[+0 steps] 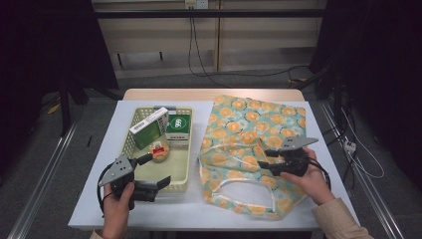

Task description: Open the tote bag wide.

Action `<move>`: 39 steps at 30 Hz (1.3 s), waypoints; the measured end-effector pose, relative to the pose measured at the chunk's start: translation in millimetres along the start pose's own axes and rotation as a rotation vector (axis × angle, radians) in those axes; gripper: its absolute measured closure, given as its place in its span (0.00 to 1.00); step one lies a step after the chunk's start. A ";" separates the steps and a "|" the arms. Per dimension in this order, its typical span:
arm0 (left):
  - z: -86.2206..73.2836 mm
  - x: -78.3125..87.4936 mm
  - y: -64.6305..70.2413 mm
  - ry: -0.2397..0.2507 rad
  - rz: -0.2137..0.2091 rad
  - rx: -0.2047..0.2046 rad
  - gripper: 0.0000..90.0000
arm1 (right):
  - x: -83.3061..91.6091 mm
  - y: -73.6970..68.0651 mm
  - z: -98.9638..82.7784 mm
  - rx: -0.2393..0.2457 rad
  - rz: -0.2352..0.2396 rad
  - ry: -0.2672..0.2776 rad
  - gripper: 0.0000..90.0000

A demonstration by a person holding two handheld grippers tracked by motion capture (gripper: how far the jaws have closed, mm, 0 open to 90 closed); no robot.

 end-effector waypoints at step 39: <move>-0.1 -1.5 -0.8 0.001 -0.007 0.005 0.02 | -39.3 15.0 21.1 -0.014 -0.004 -0.065 1.00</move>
Point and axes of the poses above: each handheld gripper's, and its own axes: x roughly backward along the jaws, z roughly out of its top, y roughly to its right, the point moved 6 cm from there along -x, roughly forward along the jaws, and after that the axes turned 14 degrees about -x, right-handed, at the moved point
